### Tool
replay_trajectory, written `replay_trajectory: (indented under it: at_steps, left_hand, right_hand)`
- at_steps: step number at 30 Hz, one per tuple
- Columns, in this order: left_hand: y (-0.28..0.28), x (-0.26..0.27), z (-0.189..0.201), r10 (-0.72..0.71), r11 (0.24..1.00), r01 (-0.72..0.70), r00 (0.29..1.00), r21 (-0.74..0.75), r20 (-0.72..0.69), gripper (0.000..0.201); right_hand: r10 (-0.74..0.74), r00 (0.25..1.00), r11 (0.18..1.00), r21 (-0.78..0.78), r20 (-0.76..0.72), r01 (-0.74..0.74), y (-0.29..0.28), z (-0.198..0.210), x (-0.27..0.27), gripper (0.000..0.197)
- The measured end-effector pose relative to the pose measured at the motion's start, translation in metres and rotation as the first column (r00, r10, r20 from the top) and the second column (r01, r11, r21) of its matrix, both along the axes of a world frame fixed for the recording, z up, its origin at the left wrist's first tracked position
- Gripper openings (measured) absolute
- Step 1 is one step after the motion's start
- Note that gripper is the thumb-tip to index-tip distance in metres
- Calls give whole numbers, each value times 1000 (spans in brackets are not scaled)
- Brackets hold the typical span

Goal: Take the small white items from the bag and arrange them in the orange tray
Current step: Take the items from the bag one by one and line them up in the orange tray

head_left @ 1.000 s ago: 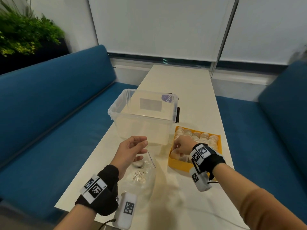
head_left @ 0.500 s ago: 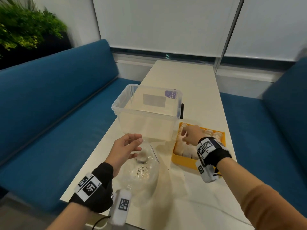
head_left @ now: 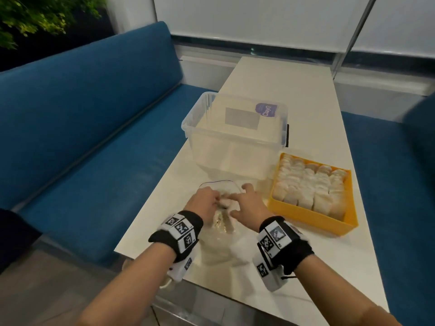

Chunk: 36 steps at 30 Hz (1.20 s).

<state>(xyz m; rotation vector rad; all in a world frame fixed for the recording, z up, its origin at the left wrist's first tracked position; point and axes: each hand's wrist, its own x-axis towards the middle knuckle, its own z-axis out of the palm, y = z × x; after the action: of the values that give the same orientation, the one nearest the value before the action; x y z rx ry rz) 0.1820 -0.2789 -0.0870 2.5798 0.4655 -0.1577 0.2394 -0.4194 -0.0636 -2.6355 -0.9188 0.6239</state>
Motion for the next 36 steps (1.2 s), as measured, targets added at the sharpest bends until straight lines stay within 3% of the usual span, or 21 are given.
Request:
replay_trajectory:
  at_steps: [3, 6, 9, 16, 19, 21, 22, 24, 26, 32, 36]
  left_hand:
    - [1, 5, -17, 13, 993, -7, 999, 115, -47, 45]
    - [2, 8, -29, 11, 979, 1, 998, 206, -56, 61]
    - [2, 14, -35, 17, 972, 0, 997, 234, -71, 66]
    - [11, 17, -29, 14, 989, -17, 1000, 149, 21, 30]
    - [17, 13, -22, 54, 998, -57, 995, 39, 78, 24]
    - [22, 6, -20, 76, 992, -58, 986, -115, 151, 22]
    - [24, 2, -18, 126, 960, -69, 971, -270, 201, 18]
    - [26, -7, -12, 277, 825, -97, 928, -557, 248, 9]
    - [30, -13, -4, 356, 715, -97, 903, -692, 241, 7]
    - [37, -25, 16, 447, 464, -90, 883, -881, 145, 16]
    - [39, -34, 24, 459, 372, -63, 879, -926, 125, 14]
  right_hand:
    - [-61, 997, 996, -66, -41, 58, 8, -19, 3, 64]
    - [-86, 992, 996, -32, -89, 83, 13, -26, 9, 75]
    - [-106, 990, 994, -34, -98, 103, 13, -23, 13, 83]
    - [-115, 983, 993, -30, -145, 112, 6, -13, 20, 80]
    - [-125, 978, 992, -24, -170, 123, 0, -8, 18, 77]
    - [-143, 973, 990, -11, -182, 143, -4, -7, 17, 77]
    - [-148, 972, 989, -7, -184, 149, -5, -6, 16, 77]
    - [-150, 971, 988, -6, -188, 151, -7, -7, 13, 76]
    - [-157, 970, 987, -1, -187, 160, -10, -7, 10, 74]
    - [-94, 989, 993, 63, -116, 102, -14, 8, 0, 58]
    - [-166, 985, 933, 331, 45, 142, -20, 26, -7, 36]
